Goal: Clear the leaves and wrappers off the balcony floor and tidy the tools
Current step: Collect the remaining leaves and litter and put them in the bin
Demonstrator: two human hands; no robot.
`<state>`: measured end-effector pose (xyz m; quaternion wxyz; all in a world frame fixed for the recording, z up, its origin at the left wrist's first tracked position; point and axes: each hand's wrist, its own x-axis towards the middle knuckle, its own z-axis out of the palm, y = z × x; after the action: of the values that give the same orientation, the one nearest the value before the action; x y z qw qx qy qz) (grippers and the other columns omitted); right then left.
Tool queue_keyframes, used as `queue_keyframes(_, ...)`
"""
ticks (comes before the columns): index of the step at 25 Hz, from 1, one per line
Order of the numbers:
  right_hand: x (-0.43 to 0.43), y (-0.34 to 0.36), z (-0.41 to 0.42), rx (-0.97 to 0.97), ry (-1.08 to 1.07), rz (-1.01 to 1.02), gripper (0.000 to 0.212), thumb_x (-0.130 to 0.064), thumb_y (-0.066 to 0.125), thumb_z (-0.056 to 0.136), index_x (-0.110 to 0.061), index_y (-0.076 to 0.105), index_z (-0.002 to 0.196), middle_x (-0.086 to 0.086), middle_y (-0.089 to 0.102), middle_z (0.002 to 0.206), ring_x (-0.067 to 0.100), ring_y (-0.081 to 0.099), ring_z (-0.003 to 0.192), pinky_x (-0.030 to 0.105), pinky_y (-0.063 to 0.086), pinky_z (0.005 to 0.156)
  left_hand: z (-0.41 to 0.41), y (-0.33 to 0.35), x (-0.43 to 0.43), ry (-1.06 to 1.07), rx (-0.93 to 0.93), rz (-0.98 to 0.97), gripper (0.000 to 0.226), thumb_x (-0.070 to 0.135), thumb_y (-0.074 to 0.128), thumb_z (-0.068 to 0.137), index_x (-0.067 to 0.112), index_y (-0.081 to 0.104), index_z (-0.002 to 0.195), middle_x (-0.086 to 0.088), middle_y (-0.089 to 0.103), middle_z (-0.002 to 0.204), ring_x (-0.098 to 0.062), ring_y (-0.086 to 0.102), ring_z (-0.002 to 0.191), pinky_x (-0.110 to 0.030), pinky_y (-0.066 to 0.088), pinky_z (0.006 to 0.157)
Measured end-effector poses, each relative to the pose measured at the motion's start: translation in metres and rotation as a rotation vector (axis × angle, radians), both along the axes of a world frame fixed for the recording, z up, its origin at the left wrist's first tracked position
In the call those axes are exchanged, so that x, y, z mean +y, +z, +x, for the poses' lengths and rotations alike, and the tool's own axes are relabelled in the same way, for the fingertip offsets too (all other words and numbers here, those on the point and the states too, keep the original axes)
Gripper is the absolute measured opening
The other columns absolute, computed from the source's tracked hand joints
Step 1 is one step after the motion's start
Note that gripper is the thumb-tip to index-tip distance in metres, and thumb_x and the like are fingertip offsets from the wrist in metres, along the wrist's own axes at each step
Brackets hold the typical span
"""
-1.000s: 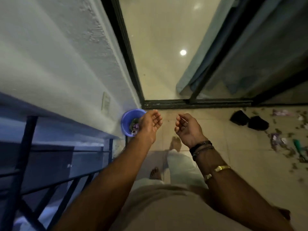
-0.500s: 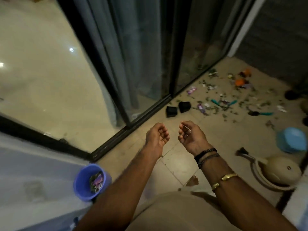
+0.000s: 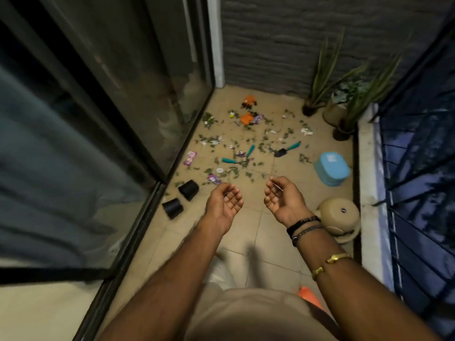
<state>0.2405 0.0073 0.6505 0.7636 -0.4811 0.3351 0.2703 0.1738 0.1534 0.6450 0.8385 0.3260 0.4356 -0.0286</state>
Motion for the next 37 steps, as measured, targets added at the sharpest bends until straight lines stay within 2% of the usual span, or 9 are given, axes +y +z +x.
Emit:
queue_keyframes(10,0.008,-0.023,0.242,0.051,-0.338,-0.028,0.007,-0.021,0.063,0.093,-0.018,0.069,0.094,-0.003,0.068,0.079,0.010,0.063,0.064,0.023,0.050,0.052,0.309,-0.040,0.019,-0.428,0.065,-0.022,0.019,0.023,0.058,0.096,0.013,0.065,0.081,-0.002,0.065,0.073,-0.014,0.062,0.067,-0.027,0.052,0.069)
queue_keyframes(13,0.003,-0.030,0.306,0.076,-0.433,-0.042,0.009,-0.022,0.062,0.094,-0.018,0.069,0.095,-0.003,0.069,0.082,0.011,0.064,0.068,0.024,0.051,0.057,0.388,-0.051,0.019,-0.553,0.087,-0.006,0.025,0.023,0.053,0.099,0.016,0.060,0.076,0.002,0.061,0.062,-0.010,0.059,0.057,-0.023,0.050,0.062)
queue_keyframes(20,-0.043,-0.113,0.474,0.145,-0.479,-0.082,0.011,-0.019,0.056,0.100,-0.013,0.064,0.104,0.003,0.064,0.088,0.016,0.059,0.067,0.023,0.052,0.049,0.551,-0.123,-0.012,-0.604,0.102,0.064,0.014,0.016,0.060,0.095,0.010,0.065,0.084,-0.002,0.064,0.066,-0.015,0.060,0.058,-0.028,0.049,0.062)
queue_keyframes(23,-0.077,-0.217,0.557,0.175,-0.462,-0.102,0.009,-0.013,0.053,0.101,-0.011,0.060,0.107,0.006,0.060,0.084,0.016,0.053,0.064,0.022,0.047,0.045,0.629,-0.223,-0.042,-0.651,0.212,0.131,0.013,0.022,0.062,0.096,0.011,0.068,0.093,-0.002,0.069,0.075,-0.015,0.066,0.066,-0.030,0.053,0.069)
queue_keyframes(27,-0.121,-0.411,0.639,0.172,-0.314,-0.259,0.021,-0.014,0.047,0.104,-0.019,0.058,0.087,-0.002,0.060,0.066,0.013,0.055,0.055,0.021,0.045,0.047,0.719,-0.414,-0.098,-0.810,0.321,0.283,0.010,0.018,0.063,0.095,0.009,0.066,0.098,-0.007,0.068,0.088,-0.019,0.065,0.077,-0.030,0.054,0.069)
queue_keyframes(30,-0.141,-0.563,0.666,0.082,-0.128,-0.526,0.018,-0.024,0.053,0.099,-0.021,0.063,0.084,0.013,0.069,0.086,0.017,0.062,0.073,0.034,0.051,0.064,0.767,-0.556,-0.130,-0.921,0.279,0.439,0.013,0.023,0.064,0.090,0.011,0.066,0.095,-0.006,0.066,0.088,-0.025,0.063,0.084,-0.035,0.051,0.074)
queue_keyframes(34,-0.157,-0.723,0.668,-0.226,0.230,-1.014,0.014,-0.029,0.056,0.089,-0.022,0.066,0.093,0.004,0.066,0.092,0.014,0.057,0.086,0.035,0.046,0.078,0.802,-0.701,-0.152,-1.327,0.082,1.239,0.029,0.034,0.064,0.091,0.016,0.072,0.112,-0.003,0.072,0.107,-0.022,0.067,0.099,-0.029,0.051,0.077)
queue_keyframes(36,-0.163,-0.781,0.667,-0.356,0.366,-1.240,0.040,-0.031,0.055,0.092,-0.011,0.063,0.125,0.015,0.063,0.125,0.025,0.055,0.119,0.036,0.041,0.100,0.817,-0.750,-0.152,-1.298,-0.114,1.506,0.038,0.039,0.065,0.090,0.017,0.064,0.121,-0.007,0.065,0.116,-0.024,0.061,0.107,-0.032,0.050,0.082)
queue_keyframes(37,-0.165,-0.802,0.667,-0.331,0.414,-1.338,0.055,-0.035,0.052,0.094,-0.009,0.052,0.142,0.022,0.048,0.149,0.033,0.041,0.140,0.040,0.030,0.114,0.824,-0.767,-0.151,-1.312,-0.202,1.607,0.047,0.044,0.066,0.088,0.018,0.059,0.126,-0.008,0.061,0.121,-0.026,0.057,0.111,-0.036,0.052,0.087)
